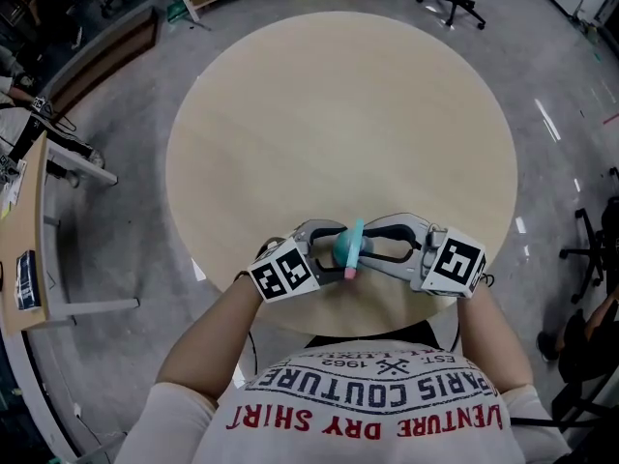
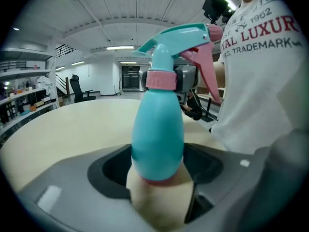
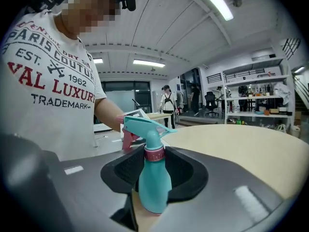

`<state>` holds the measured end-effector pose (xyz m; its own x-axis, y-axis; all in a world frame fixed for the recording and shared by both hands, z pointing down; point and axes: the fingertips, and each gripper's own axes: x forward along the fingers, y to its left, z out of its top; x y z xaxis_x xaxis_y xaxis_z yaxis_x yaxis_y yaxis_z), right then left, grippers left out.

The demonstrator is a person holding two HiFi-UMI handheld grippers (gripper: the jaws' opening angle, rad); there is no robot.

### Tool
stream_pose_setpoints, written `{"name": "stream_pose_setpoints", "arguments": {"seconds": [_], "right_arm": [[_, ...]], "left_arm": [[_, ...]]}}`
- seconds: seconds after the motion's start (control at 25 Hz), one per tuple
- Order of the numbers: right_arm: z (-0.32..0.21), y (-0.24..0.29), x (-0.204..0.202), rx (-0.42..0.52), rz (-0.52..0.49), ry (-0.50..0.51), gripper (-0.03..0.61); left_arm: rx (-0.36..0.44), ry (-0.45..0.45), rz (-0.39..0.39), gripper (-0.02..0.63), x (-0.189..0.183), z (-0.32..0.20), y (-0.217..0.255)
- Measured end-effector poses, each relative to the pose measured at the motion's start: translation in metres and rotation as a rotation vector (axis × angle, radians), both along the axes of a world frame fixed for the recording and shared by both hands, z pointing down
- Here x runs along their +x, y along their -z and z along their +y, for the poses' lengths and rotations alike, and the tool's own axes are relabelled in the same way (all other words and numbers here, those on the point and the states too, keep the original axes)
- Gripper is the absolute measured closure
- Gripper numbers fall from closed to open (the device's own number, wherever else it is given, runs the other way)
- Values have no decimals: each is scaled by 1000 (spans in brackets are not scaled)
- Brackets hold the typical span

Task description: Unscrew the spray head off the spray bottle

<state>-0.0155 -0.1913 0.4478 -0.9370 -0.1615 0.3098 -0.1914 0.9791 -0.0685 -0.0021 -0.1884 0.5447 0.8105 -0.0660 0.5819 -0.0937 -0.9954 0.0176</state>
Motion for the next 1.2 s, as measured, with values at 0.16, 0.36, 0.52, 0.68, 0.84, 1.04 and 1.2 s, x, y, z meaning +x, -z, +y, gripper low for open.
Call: {"name": "stream_pose_setpoints", "arguments": {"seconds": [0.16, 0.36, 0.52, 0.68, 0.84, 1.04, 1.2], "right_arm": [[-4, 1, 2, 10, -21, -96, 416], [-11, 5, 15, 46, -69, -265, 407], [-13, 1, 11, 112, -30, -273, 420], [-12, 3, 12, 135, -1, -285, 430], [6, 3, 5, 121, -55, -134, 434], [26, 3, 9, 44, -19, 114, 443], [27, 5, 6, -16, -42, 101, 443]], "left_arm": [[-11, 118, 26, 282, 1, -5, 2], [-7, 326, 19, 282, 13, -12, 2], [8, 403, 12, 282, 20, -10, 2], [-2, 402, 17, 282, 22, -6, 1], [22, 198, 30, 282, 16, 8, -1], [20, -74, 23, 284, 7, 27, 4], [23, -69, 15, 284, 11, 28, 3]]}}
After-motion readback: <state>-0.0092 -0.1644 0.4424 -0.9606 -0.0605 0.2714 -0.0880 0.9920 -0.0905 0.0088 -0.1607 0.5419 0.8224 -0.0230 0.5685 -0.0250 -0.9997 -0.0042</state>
